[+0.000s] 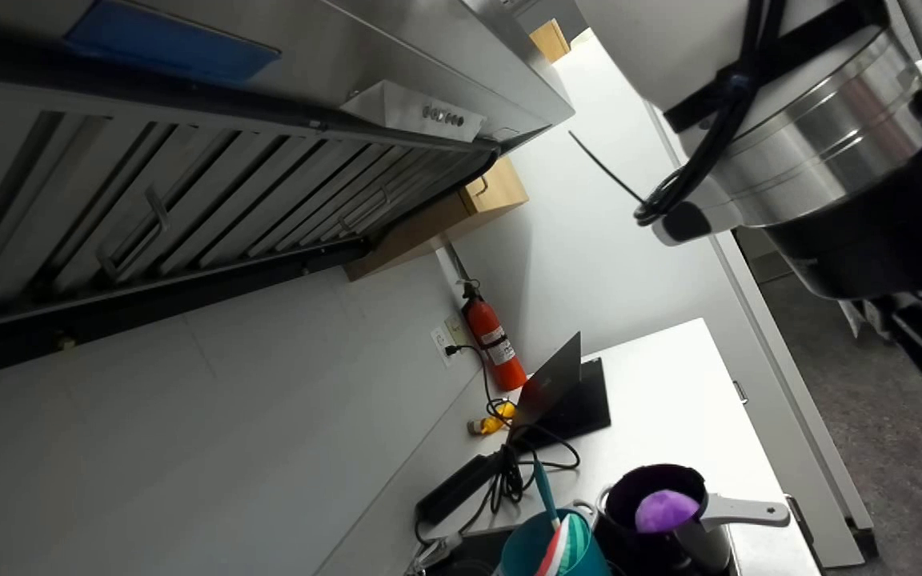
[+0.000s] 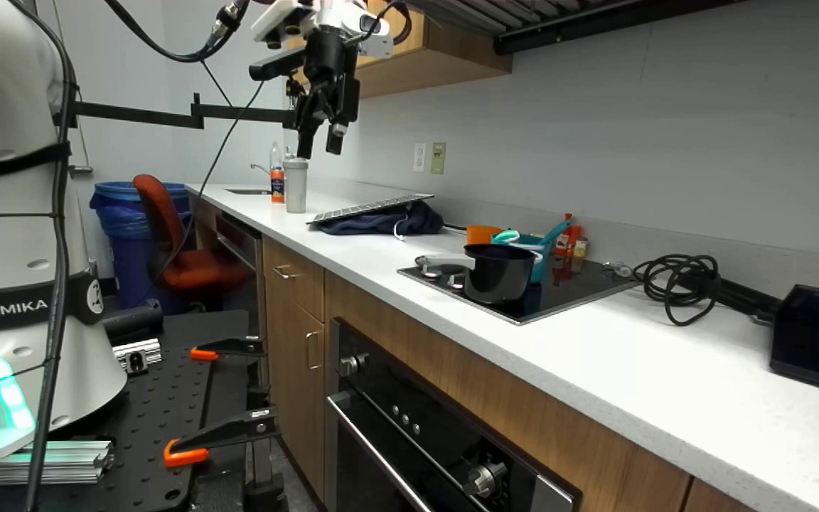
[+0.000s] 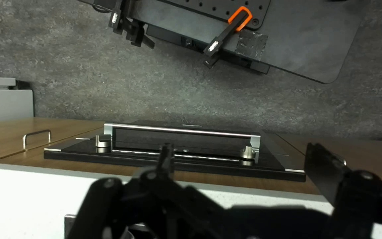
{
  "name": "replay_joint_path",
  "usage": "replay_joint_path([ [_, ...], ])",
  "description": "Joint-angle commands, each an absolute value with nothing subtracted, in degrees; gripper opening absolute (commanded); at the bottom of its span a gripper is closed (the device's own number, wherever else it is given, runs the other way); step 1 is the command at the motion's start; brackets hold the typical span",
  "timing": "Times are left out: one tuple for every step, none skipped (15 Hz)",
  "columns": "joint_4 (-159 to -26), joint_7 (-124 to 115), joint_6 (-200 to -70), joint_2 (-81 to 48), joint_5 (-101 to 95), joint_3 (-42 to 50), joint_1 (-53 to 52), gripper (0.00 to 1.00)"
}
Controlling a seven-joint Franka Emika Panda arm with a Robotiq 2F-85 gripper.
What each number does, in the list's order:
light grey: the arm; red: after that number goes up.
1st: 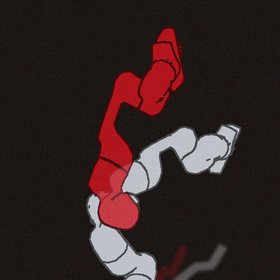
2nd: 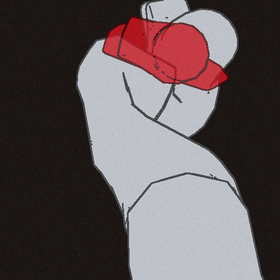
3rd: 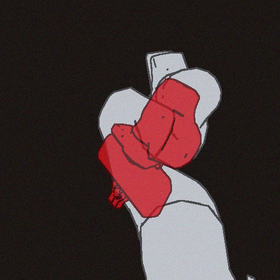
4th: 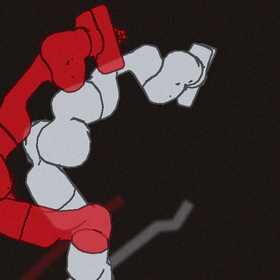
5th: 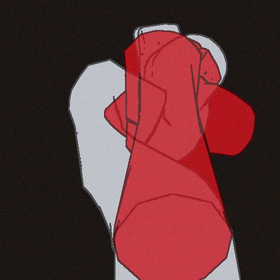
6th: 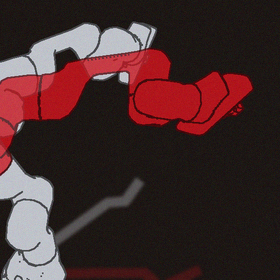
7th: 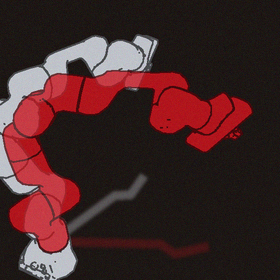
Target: Close the lid on the pot
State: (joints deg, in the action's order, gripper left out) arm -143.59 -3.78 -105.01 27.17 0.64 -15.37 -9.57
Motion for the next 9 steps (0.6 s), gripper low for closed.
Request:
replay_joint_path([
  [-143.3,-3.9,-110.1,24.0,-3.2,-14.7,-9.7,1.00],
  [-143.3,-3.9,-112.1,23.3,-4.1,-14.6,-9.7,1.00],
  [-143.2,-3.9,-114.5,22.5,-4.8,-14.5,-9.6,1.00],
  [-143.1,-3.8,-116.7,21.6,-5.4,-14.3,-9.5,1.00],
  [-142.9,-3.8,-119.1,20.7,-5.8,-14.1,-9.5,1.00],
  [-142.7,-3.7,-121.3,19.7,-6.4,-14.0,-9.4,1.00],
  [-142.4,-3.5,-123.4,18.8,-6.5,-13.7,-9.4,1.00],
  [-142.2,-3.4,-125.7,17.7,-6.8,-13.5,-9.3,1.00],
  [-141.9,-3.3,-127.7,16.7,-7.0,-13.3,-9.3,1.00],
])
